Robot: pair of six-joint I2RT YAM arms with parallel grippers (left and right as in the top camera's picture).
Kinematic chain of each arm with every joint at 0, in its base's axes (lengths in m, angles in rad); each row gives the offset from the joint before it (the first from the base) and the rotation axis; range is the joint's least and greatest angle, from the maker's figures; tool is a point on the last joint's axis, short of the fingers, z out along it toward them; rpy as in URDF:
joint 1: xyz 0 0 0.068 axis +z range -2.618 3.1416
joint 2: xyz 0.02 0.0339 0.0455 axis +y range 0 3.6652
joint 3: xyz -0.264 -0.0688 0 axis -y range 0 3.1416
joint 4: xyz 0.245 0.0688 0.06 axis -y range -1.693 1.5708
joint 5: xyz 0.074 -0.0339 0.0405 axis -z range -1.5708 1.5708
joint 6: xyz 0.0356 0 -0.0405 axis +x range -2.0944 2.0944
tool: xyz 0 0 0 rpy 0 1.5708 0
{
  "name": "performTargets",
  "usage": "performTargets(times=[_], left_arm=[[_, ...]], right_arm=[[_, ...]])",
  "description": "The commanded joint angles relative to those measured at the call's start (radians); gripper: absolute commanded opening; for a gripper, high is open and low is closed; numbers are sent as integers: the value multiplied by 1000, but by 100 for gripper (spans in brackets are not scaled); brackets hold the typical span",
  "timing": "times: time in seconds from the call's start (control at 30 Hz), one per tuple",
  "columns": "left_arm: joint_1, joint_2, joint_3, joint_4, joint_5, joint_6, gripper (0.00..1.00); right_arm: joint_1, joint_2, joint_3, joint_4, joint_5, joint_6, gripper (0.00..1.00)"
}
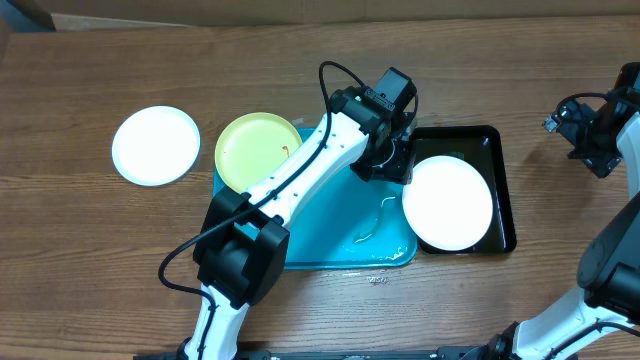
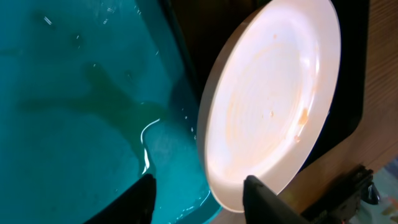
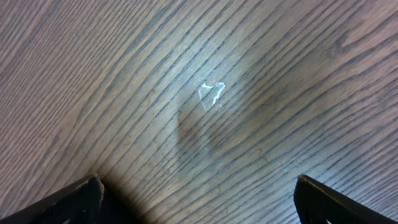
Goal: Clean dirty plates on tray and stack at the side
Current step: 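Lift the white plate out of the black tray with the left gripper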
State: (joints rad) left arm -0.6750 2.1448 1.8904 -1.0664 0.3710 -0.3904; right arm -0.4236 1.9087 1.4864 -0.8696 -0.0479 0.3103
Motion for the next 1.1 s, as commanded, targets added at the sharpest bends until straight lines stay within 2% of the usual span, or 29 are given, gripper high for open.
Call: performTargets(times=[0.0, 0.13, 0.67, 1.07], left_arm=[[-20, 10, 1, 11, -31, -13, 45], [-42, 10, 1, 14, -134, -18, 47], [-103, 10, -18, 60, -190, -20, 35], [-105, 10, -85, 99, -222, -63, 35]], right_arm=[[3, -22, 11, 5, 2, 4, 100], [3, -22, 11, 5, 2, 4, 100], [3, -22, 11, 5, 2, 4, 100], [3, -22, 11, 5, 2, 4, 100]])
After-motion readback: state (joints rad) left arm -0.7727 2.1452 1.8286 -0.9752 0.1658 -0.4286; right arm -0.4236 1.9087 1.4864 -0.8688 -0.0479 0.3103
